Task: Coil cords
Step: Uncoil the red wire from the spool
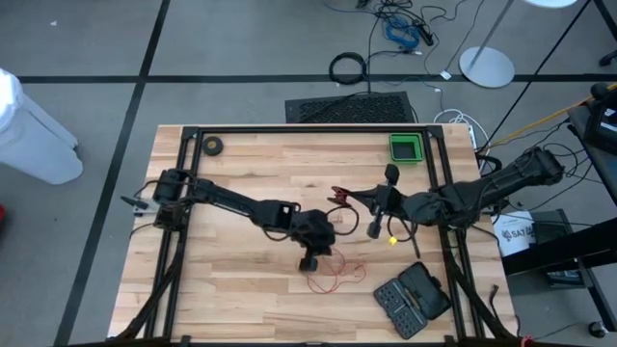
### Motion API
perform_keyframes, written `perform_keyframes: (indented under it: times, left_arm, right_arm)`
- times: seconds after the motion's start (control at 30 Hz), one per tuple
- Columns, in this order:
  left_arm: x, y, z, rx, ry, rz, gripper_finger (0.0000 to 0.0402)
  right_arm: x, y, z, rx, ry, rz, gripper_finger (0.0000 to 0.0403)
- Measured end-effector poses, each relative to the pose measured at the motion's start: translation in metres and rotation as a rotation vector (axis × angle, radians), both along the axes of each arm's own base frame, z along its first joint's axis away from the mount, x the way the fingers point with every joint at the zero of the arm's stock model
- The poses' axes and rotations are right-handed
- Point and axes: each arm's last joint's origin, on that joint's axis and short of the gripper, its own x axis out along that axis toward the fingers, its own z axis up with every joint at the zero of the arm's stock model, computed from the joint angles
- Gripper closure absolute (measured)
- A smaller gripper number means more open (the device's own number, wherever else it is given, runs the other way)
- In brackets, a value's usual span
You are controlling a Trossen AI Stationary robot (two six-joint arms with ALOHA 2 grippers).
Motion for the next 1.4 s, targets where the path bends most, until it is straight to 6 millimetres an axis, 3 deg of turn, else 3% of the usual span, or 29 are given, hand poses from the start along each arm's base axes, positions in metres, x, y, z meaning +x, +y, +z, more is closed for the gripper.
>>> perform_keyframes:
  times: [0.27,0.5,0.73,1.07,1.4]
  left_arm:
    - [-0.005,0.009,0.002,0.002,0.057,0.05,0.0296]
    - [-0.013,0.008,0.021,0.013,0.04,0.091,0.0288]
    - [-0.031,-0.002,0.054,0.0,0.018,0.053,0.0288]
    - [-0.082,-0.01,0.103,0.001,0.098,0.05,0.0288]
    - [-0.097,-0.008,0.144,0.141,-0.16,0.288,0.0288]
  right_arm:
    - [-0.03,-0.001,0.01,0.061,0.001,0.038,0.0403]
    - [-0.049,-0.001,0.01,0.126,0.032,0.051,0.0403]
    - [-0.052,0.001,0.011,0.138,0.023,0.063,0.0403]
    - [-0.052,0.002,0.012,0.14,0.018,0.062,0.0403]
    - [-0.052,0.002,0.012,0.143,0.011,0.062,0.0403]
